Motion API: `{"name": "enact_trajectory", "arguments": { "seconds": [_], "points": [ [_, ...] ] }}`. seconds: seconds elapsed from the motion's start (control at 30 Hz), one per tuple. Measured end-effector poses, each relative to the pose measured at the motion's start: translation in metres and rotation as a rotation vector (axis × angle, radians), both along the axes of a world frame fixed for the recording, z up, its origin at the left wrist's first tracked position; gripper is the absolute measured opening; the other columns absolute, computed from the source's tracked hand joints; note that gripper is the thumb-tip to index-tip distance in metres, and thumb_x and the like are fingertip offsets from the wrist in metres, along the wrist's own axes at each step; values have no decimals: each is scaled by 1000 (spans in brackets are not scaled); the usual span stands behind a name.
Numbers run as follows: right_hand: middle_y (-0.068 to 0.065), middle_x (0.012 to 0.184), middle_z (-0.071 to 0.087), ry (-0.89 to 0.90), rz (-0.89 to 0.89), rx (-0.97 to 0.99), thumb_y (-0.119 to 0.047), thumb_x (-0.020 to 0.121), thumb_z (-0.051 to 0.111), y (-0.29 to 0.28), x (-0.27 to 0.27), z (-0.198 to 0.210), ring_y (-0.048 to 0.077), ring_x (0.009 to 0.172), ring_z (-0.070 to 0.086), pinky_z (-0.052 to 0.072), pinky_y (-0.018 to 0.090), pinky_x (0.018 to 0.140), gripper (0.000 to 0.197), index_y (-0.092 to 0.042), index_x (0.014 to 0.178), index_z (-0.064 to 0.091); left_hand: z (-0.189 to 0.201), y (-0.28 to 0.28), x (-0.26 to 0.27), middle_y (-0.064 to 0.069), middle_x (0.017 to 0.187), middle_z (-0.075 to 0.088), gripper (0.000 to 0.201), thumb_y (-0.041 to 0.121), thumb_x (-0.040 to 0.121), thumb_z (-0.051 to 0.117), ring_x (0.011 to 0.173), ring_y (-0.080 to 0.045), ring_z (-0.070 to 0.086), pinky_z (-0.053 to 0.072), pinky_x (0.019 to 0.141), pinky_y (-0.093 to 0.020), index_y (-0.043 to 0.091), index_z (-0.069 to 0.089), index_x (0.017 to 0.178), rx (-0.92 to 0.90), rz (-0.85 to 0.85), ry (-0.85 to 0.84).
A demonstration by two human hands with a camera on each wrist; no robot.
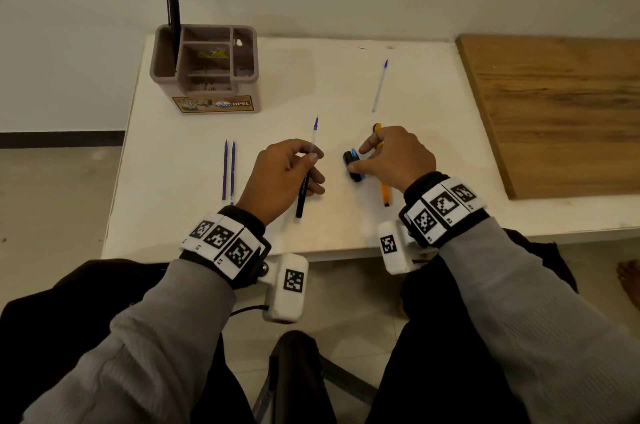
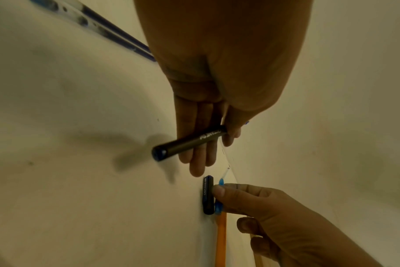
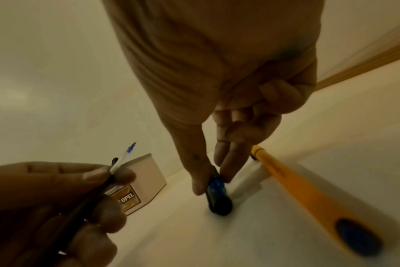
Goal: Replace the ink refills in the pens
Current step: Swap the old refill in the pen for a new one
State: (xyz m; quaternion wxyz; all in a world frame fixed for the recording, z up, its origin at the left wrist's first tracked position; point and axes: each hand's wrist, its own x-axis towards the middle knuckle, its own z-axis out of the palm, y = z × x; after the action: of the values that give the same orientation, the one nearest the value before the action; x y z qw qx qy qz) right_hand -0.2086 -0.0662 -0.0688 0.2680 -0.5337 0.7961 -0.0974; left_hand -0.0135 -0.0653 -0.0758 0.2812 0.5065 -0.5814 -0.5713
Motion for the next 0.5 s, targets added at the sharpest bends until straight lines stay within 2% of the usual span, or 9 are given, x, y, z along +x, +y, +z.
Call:
{"name": "enact_trajectory", "arguments": {
  "seconds": [0.2,0.33,0.4,0.5],
  "points": [
    [-7,91,61,7,1,2,-45,71,82,1,-3,0,17,89,61,41,29,70,31,-27,90,66,0,0,0,-21,81,71,19,13,98,48,69,-32,72,61,72,-42,5,62,107,-2,-8,3],
    [-8,85,64,35,-21,-64,-50,70,80,2,-3,1,15,82,61,42,29,69,34,-26,89,67,-1,0,0,-18,81,71,19,14,98,47,69,-29,72,61,72,-41,6,62,107,-3,-27,-4],
    [-9,81,67,-123,-22,-203,-46,77,76,1,0,3,10,77,62,48,29,70,26,-23,88,70,0,0,0,-17,82,72,19,14,99,47,69,-28,73,61,72,-39,7,62,107,-11,-48,-12],
    [-4,79,73,-529,32,-286,-31,88,71,3,11,14,5,66,64,54,24,69,19,-14,92,75,1,1,-1,-16,83,71,18,14,99,46,69,-29,72,60,71,-38,8,61,107,-22,-86,-6]
  ]
}}
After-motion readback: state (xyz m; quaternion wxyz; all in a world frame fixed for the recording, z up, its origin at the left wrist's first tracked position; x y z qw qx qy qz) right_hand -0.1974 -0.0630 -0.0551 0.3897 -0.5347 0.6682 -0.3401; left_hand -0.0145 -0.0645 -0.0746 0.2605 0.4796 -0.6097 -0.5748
